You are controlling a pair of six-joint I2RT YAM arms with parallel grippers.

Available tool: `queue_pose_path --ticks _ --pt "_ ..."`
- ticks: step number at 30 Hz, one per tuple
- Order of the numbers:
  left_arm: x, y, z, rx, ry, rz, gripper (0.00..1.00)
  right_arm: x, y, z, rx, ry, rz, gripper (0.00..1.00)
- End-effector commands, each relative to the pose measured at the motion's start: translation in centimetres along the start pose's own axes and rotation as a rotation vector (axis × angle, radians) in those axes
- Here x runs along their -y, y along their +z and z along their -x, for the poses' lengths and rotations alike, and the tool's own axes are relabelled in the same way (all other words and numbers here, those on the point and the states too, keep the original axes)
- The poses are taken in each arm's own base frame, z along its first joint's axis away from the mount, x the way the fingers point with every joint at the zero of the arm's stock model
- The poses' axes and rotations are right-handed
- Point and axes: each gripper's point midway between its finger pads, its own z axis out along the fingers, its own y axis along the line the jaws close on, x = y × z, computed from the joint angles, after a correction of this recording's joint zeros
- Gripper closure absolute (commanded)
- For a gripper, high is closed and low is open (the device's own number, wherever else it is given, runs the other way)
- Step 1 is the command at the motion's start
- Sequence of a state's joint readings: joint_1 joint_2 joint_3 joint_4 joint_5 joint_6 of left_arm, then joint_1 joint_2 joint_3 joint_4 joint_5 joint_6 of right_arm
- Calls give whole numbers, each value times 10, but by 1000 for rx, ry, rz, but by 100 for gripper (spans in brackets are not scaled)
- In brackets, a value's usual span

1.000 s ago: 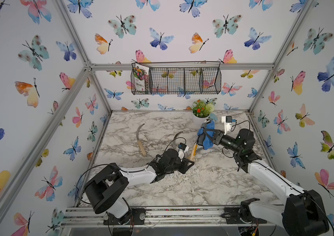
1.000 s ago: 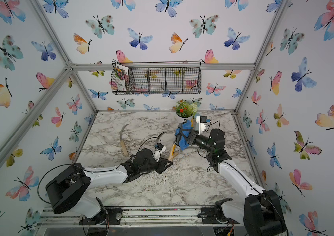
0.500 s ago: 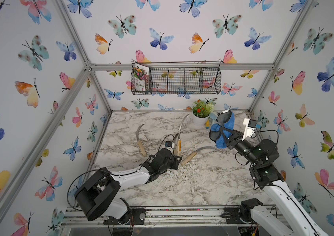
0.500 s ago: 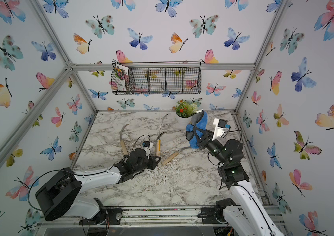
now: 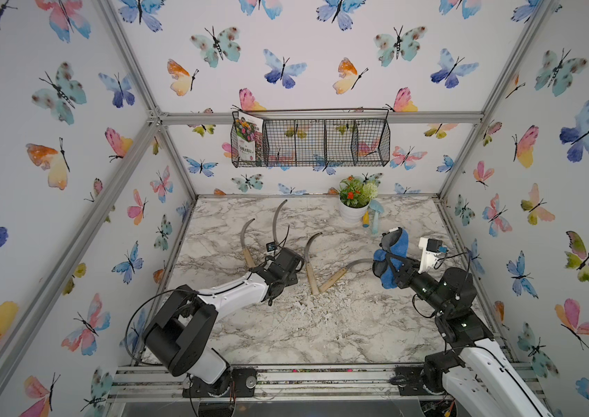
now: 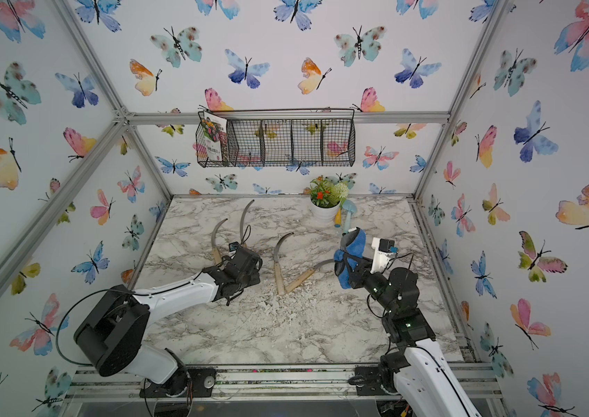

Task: Wipe small sickles with rags
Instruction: Place the small sickle at the center of the board.

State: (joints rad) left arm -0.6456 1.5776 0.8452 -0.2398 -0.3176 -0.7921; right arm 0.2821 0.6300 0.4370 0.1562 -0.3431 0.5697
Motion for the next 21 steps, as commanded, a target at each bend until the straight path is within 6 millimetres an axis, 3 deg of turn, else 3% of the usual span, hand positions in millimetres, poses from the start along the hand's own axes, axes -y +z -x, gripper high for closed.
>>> queue_pose_path --ticks 1,7,13,16,21 --pt "-21 29 -4 -121 49 129 100 3 -2 2 11 -59 -20 98" --pt "-17 79 -15 -315 6 88 100 2 -1 -7 -21 -65 -2 98" --pt "-23 81 -12 -322 5 129 100 -6 4 -14 -56 -23 63 97" --pt "-20 76 -7 -308 2 115 75 -19 4 -10 -74 20 114 98" --pt "-12 63 8 -279 7 89 21 -67 -10 5 -73 40 338 98"
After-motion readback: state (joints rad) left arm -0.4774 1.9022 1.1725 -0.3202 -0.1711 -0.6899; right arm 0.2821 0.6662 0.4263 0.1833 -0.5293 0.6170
